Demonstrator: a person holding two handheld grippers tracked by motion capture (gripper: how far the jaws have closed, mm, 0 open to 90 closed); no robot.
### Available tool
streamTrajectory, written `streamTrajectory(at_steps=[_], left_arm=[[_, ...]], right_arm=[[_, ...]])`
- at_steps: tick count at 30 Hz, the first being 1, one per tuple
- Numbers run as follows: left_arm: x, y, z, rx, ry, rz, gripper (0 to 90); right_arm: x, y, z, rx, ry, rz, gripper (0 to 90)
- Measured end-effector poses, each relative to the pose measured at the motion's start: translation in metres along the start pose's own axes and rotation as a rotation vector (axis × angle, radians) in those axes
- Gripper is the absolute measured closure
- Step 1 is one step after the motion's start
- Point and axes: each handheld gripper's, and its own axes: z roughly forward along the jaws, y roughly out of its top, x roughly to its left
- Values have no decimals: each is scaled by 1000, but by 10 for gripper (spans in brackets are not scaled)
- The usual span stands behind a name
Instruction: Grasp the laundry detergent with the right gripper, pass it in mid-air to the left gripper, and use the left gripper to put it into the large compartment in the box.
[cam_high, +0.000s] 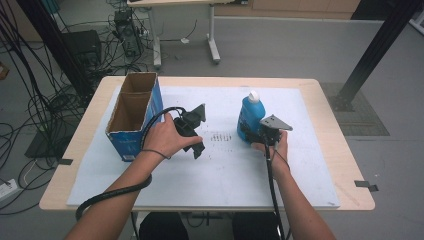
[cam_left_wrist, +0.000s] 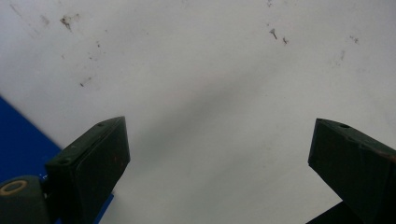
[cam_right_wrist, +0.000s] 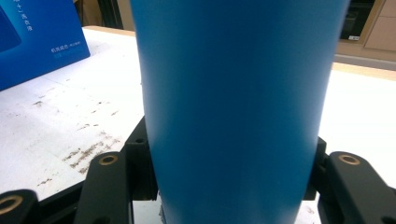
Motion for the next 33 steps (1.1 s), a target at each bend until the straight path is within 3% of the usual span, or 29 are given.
streamTrajectory(at_steps=[33], left_arm=[[0, -1, 0, 2, 3, 2, 57]], right_arm=[[0, 0, 0, -2, 2, -1, 419]])
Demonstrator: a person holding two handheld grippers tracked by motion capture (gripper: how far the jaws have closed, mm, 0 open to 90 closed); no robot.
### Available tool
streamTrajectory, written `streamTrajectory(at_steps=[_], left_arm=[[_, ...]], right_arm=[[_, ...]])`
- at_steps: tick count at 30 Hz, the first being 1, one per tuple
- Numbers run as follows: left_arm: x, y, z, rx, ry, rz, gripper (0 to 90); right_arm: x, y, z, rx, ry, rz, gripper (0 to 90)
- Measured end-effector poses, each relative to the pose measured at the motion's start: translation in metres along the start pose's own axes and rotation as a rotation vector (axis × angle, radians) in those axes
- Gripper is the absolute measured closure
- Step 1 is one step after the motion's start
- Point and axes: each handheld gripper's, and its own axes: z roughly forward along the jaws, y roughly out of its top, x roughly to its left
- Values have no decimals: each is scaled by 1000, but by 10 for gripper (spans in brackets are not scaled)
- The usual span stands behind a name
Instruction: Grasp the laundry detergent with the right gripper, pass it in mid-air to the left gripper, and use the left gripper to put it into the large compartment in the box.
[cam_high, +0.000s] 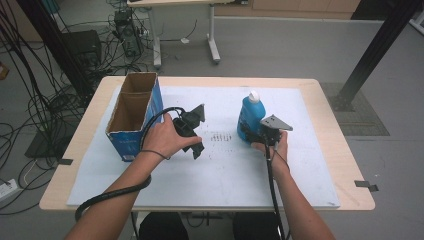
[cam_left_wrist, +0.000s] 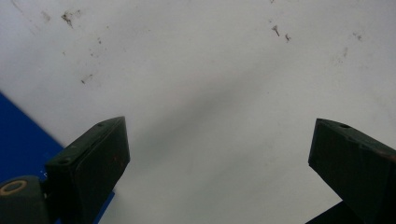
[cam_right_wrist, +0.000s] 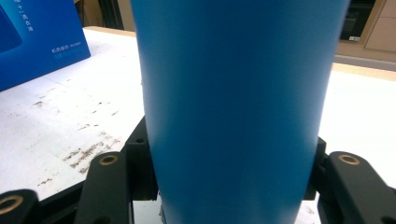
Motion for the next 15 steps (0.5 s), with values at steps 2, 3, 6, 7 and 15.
streamTrajectory(at_steps=[2, 3, 6, 7, 15], left_arm=[[0, 0, 0, -1, 2, -3, 57], [0, 0, 0, -1, 1, -2, 57], [1, -1, 0, 0, 1, -1, 57], [1, -1, 0, 1, 0, -1, 57], [-1, 1, -1, 1, 4, 1, 57]], right_arm=[[0, 0, 0, 0, 1, 1, 419], [0, 0, 0, 0, 0, 1, 419], [0, 0, 0, -1, 0, 1, 419], [0, 0, 0, -2, 0, 2, 419], [1, -2, 0, -5, -2, 3, 419]])
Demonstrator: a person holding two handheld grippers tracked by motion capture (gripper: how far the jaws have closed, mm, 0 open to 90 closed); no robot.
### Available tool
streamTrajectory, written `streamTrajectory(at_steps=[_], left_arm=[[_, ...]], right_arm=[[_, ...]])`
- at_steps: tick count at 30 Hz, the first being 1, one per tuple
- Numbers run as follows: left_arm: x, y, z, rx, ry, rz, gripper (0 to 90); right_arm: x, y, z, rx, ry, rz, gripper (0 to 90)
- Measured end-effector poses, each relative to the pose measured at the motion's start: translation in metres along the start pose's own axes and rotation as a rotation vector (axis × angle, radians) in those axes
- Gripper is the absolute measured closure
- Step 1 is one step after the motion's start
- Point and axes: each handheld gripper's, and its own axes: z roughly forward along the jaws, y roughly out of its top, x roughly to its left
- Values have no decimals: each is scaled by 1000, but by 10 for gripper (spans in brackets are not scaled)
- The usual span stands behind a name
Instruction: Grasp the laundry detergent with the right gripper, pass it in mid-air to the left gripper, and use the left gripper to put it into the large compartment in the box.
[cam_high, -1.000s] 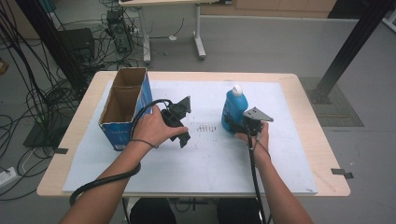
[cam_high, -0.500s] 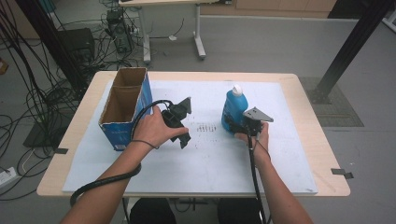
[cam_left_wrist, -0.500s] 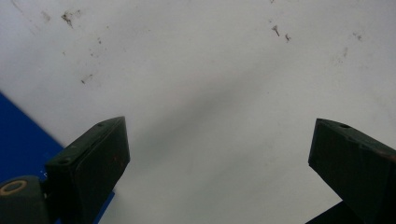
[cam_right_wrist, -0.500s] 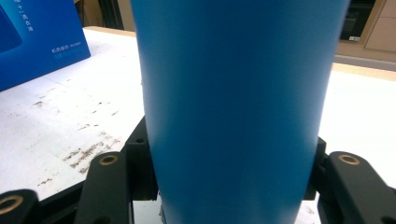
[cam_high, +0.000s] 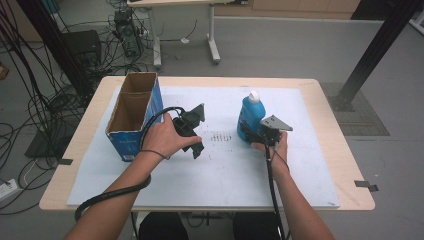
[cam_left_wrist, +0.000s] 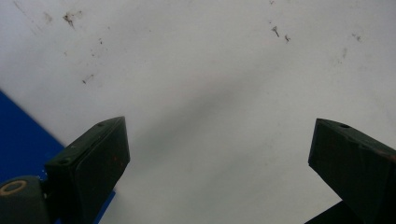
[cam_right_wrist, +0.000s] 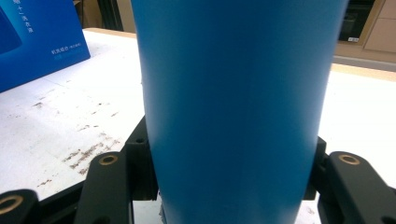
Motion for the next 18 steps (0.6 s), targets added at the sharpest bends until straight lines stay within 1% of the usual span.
streamTrajectory(at_steps=[9, 18], left_arm=[[-2, 1, 2, 6, 0, 5, 57], [-3, 1, 1, 0, 2, 6, 57]], right_arm=[[0, -1, 0, -2, 1, -2, 418], [0, -1, 0, -3, 1, -2, 418]])
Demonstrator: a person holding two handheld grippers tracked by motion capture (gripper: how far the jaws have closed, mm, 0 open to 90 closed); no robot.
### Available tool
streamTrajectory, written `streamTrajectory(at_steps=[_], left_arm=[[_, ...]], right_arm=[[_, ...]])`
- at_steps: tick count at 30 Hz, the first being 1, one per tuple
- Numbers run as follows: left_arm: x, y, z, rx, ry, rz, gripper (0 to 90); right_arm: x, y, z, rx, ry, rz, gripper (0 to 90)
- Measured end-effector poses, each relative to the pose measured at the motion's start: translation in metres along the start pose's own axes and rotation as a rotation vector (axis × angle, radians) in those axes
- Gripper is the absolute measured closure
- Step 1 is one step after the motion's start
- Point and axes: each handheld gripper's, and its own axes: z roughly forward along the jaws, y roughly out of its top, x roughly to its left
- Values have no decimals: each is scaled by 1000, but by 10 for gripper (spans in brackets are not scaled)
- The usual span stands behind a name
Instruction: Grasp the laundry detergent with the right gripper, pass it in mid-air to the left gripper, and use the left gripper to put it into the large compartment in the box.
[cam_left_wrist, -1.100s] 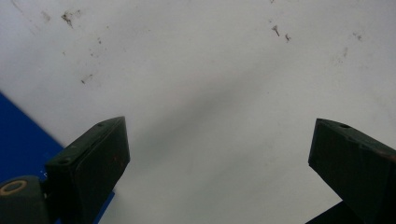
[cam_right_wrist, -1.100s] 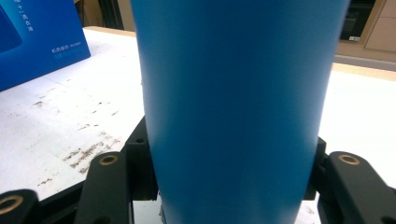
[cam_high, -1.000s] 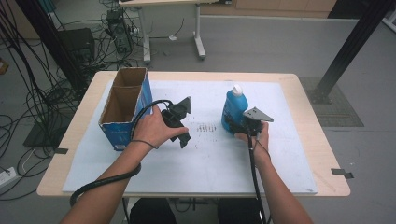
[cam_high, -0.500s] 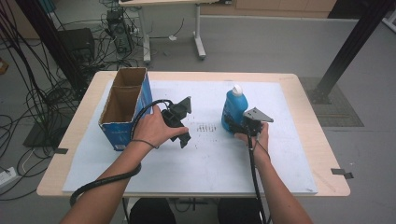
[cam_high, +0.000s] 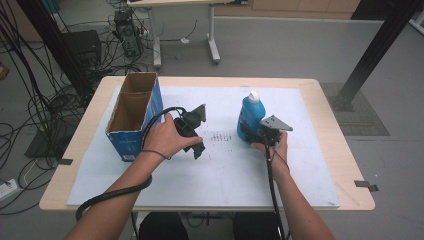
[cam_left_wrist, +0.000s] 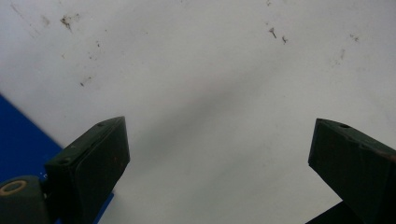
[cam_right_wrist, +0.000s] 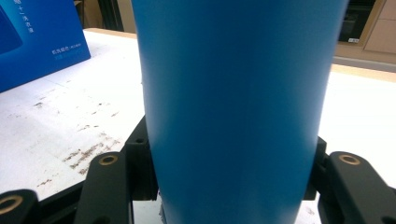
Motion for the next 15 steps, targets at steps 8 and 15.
streamTrajectory(at_steps=[8, 15], left_arm=[[1, -1, 0, -1, 1, -3, 57], [2, -2, 0, -4, -2, -2, 57]], right_arm=[[0, 0, 0, -1, 0, 2, 418], [0, 0, 0, 0, 0, 1, 420]])
